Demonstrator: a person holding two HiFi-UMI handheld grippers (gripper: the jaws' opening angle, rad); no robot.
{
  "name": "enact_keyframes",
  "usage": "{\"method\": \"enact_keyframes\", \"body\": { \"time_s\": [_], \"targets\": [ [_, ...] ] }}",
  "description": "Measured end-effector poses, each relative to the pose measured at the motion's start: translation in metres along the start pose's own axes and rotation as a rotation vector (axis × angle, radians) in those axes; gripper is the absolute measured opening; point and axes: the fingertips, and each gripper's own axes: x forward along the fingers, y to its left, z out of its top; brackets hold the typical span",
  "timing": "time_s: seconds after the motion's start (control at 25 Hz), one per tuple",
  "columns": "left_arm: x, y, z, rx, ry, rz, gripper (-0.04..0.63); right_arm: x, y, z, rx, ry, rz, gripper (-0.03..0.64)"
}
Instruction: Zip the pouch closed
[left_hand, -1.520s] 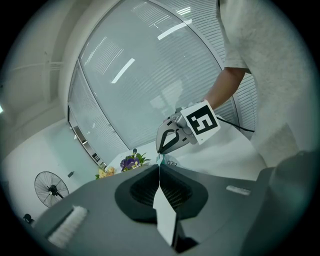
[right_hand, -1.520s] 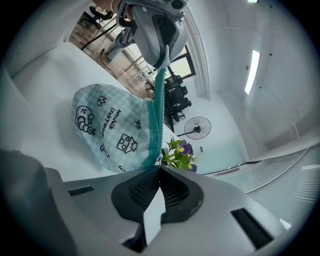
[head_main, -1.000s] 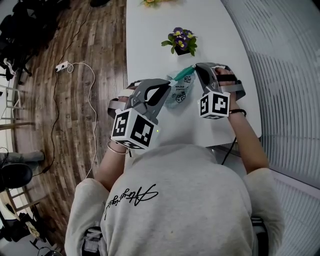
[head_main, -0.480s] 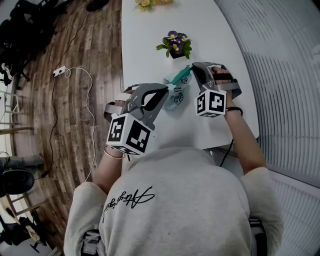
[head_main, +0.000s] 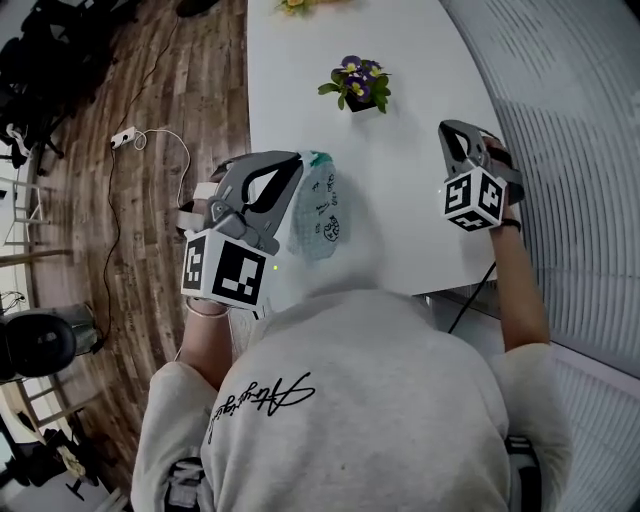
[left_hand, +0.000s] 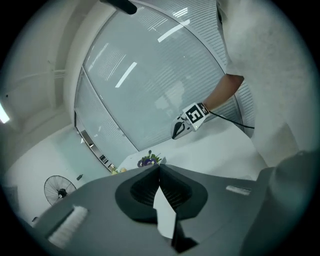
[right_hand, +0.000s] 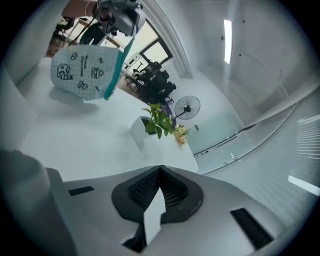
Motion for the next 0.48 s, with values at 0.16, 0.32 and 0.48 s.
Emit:
{"method": "enact_keyframes", "body": {
  "time_s": [0.16,0.32,0.48],
  "targets": [
    [0.007,-0.018,-0.007,-0.005,0.011,-0.042,0.002,-0.01,0.03,0.045,-0.001,-0.114,0.046,0.003],
    [0.006,-0.017,-0.007,-0.029,-0.016,-0.038,0.002,-0.015,0.046,0.071,0.045,-0.179,0.075,0.003],
    [0.011,-0.016,-0.006,0.007,-0.018,-0.028,0.002,-0.019,0.049,0.09,0.178,-0.249,0.108,0.003]
  ]
}}
